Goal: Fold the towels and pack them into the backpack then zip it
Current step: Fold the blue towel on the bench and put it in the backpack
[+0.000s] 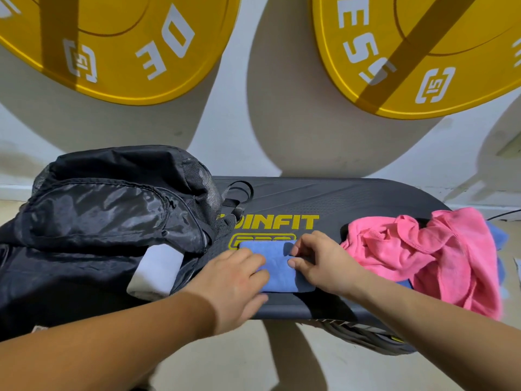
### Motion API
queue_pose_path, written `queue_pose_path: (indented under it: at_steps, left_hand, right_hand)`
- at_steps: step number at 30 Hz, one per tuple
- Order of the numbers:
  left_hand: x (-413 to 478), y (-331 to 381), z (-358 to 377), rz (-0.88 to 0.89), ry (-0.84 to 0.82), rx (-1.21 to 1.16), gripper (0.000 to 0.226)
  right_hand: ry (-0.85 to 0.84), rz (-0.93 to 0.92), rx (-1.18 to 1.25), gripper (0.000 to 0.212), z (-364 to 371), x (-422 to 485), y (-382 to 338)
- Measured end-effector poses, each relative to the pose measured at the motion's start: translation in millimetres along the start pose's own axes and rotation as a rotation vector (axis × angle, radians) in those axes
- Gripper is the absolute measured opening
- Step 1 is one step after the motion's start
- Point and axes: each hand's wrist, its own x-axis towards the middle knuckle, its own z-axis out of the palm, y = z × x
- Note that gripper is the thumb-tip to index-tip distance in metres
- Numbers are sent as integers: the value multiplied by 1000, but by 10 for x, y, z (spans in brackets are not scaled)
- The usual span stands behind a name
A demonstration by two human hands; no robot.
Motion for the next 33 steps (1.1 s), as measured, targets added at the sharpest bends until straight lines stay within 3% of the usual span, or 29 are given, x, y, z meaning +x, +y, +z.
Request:
queue_pose_path:
  at_steps: [3,5,7,10,12,15,17,19,26,33]
  left_hand:
    - [-5,4,81,-103,-154,63,40]
    - [36,-40,107,-141,-110,-1,28]
    - [86,-83,62,-195,-76,-144,25]
    - [110,-127,-7,-339,-99,-382,35]
    - [117,-168,-54,-474,-121,-571,34]
    - [117,-214,-55,-568,-178,-747,24]
    - [124,-216,-32,-592,-182,-745,22]
    - [141,-210,-27,-617,-188,-719,23]
    - [127,-169,-22,-671,-228,-728,14]
    - [110,-64,-66,-692,-246,-785,30]
  right_hand:
    - [149,-306,-321,16,-6,-40,-78]
    - [137,-470,-470,34,-28,-67,-145]
    - [77,-510,-574,47,-59,-96,-153]
    - [-46,-423,-617,56,-109,-86,-116]
    - [-125,-325,-443,54,-175,-21,-141]
    - [-204,-168,-162,36,-272,90,-180]
    - [-206,-105,-105,28,-254,137,-163]
    - [-199,-106,-144,34,-212,182,-131]
    - [-380,-29,-64,20,-287,295,-181]
    - [-471,-54,-156,25,-350,233,-321]
